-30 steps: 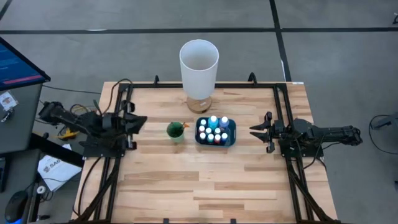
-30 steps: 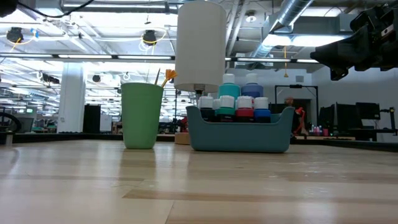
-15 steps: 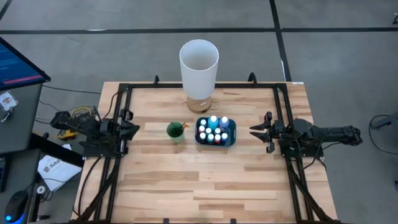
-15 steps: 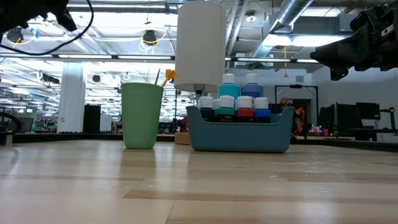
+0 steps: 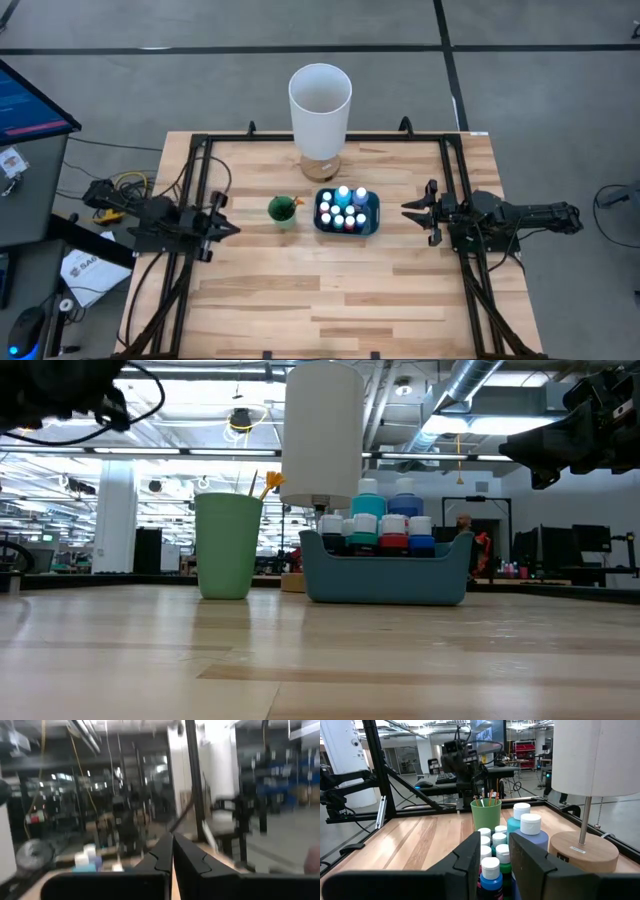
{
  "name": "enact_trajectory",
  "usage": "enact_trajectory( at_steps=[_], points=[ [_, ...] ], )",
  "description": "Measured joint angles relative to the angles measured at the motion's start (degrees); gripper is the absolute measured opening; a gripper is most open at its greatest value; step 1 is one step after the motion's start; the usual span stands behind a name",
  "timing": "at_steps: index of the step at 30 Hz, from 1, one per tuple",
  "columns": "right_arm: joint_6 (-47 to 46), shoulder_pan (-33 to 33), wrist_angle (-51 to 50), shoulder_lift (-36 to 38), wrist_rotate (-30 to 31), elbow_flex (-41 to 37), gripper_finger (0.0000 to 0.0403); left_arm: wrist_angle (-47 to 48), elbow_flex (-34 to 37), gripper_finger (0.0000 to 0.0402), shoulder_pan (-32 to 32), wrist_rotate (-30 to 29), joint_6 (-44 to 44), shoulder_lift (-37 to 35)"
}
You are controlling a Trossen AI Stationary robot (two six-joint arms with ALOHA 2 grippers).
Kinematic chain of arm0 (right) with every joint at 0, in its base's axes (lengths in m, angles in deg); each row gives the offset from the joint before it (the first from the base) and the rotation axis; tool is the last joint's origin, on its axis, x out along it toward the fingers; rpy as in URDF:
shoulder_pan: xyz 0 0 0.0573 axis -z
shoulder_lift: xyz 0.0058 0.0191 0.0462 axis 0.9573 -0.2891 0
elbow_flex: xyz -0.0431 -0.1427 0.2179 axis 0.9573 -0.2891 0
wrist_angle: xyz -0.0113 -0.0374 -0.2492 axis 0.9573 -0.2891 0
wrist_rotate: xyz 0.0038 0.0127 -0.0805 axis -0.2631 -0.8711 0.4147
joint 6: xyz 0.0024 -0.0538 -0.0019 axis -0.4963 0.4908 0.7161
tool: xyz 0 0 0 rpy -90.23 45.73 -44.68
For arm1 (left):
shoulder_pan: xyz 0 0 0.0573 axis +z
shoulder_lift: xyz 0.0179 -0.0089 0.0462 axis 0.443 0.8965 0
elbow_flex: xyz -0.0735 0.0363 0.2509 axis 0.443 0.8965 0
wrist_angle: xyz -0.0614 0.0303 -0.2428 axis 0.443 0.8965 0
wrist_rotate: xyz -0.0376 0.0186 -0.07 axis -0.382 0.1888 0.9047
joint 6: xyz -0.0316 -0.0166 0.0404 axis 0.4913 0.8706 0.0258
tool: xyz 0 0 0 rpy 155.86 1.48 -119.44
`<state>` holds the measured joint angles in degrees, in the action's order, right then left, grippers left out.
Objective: Pick & Place Paint Supplies
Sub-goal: Return to Home Position
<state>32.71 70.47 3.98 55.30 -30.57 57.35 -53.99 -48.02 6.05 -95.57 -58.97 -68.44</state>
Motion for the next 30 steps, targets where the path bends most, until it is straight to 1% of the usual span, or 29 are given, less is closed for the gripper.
enact_trajectory(
  at_steps=[3, 7, 14, 21, 24, 30],
  points=[
    [0.02, -0.01, 0.00, 0.00, 0.00, -0.02, 0.0098, 5.69, 0.01, 0.0001, 0.00, -0.01, -0.38, 0.01],
    [0.00, -0.02, 0.02, 0.00, 0.00, -0.02, 0.0098, 10.02, 0.02, 0.0001, 0.00, 0.09, -0.53, 0.00],
    [0.02, -0.02, 0.00, 0.00, 0.00, 0.00, 0.0098, 10.51, 0.02, 0.0001, 0.04, 0.04, -1.97, 0.00],
    [0.02, -0.02, 0.00, 0.00, -0.02, -0.02, 0.0098, 10.64, 0.02, 0.0002, 0.04, 0.03, -0.37, 0.00],
    [0.02, 0.00, 0.01, 0.01, -0.01, -0.02, 0.0098, 10.63, 0.02, 0.0002, 0.04, 0.00, 1.97, 0.00],
    [0.00, 0.00, 0.00, 0.00, 0.00, 0.00, 0.0098, 10.57, 0.02, 0.0002, 0.04, -0.02, 2.22, 0.00]
  ],
)
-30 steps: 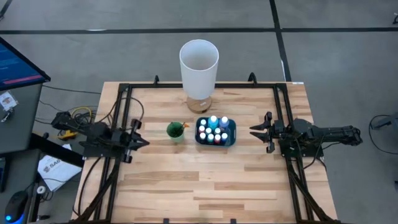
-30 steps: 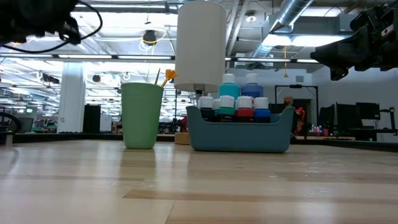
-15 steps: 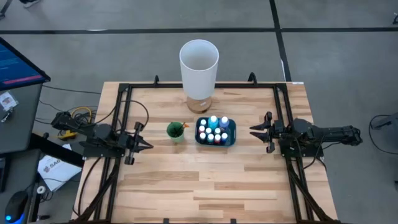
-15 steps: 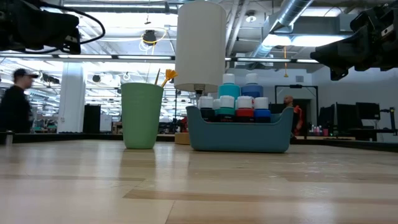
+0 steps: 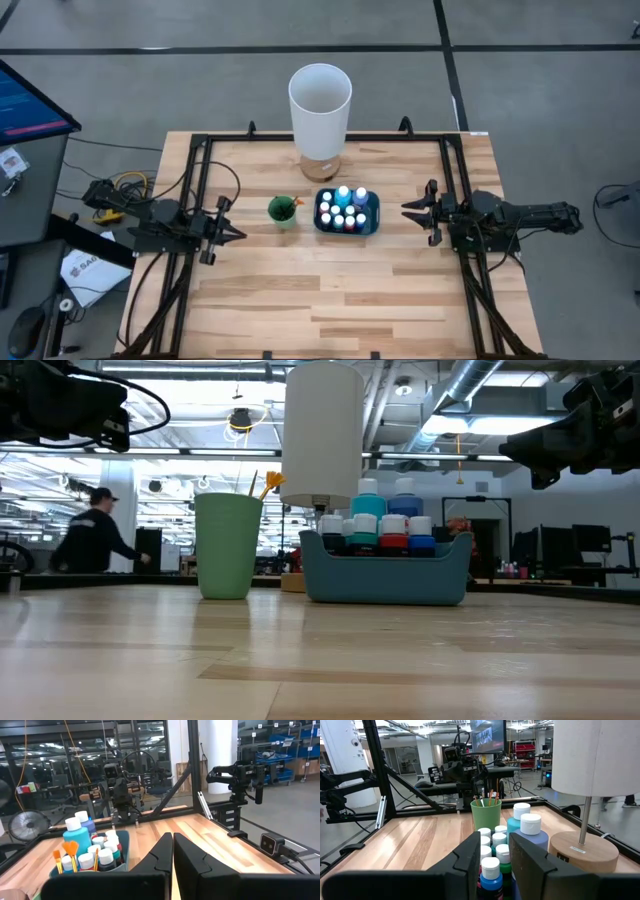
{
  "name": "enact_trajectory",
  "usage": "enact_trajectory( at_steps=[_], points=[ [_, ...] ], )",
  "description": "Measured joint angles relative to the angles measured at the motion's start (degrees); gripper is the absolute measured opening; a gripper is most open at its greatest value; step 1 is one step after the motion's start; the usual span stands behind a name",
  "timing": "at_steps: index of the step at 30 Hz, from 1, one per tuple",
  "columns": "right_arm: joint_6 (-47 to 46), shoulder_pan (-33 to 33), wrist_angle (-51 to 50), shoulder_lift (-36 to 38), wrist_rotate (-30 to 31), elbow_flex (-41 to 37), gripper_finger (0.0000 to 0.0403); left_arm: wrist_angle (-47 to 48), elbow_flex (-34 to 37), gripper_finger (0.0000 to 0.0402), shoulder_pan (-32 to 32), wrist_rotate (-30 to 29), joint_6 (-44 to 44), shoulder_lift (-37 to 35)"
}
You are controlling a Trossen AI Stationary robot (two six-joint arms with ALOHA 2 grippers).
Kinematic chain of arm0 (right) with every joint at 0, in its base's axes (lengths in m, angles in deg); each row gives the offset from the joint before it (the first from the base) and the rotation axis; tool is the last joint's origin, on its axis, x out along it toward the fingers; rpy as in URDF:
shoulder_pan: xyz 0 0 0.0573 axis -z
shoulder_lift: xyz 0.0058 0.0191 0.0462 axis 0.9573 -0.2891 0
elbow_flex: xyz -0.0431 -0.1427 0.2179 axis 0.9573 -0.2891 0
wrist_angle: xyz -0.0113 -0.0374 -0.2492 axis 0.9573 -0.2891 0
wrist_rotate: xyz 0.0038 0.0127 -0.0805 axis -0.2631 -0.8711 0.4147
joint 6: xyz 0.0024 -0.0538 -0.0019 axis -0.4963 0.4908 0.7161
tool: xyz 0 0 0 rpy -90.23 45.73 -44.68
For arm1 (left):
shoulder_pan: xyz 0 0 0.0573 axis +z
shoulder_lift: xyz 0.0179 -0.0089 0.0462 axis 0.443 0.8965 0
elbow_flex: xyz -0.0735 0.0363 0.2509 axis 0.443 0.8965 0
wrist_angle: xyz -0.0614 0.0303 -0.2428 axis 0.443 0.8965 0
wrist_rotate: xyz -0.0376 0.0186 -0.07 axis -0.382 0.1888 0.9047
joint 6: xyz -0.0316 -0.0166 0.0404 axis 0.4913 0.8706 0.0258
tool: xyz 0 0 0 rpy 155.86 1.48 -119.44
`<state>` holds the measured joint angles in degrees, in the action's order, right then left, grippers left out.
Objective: Pick & Place Paint Supplies
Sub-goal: Return to Home Position
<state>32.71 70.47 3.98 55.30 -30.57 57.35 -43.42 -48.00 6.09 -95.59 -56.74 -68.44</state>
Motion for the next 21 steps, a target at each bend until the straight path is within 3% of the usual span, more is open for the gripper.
enact_trajectory(
  at_steps=[21],
  points=[
    [0.00, -0.02, 0.00, 0.00, -0.01, -0.02, 0.0098, -0.83, 0.02, 0.0002, 0.00, -0.07, 0.01, 0.00]
  ],
)
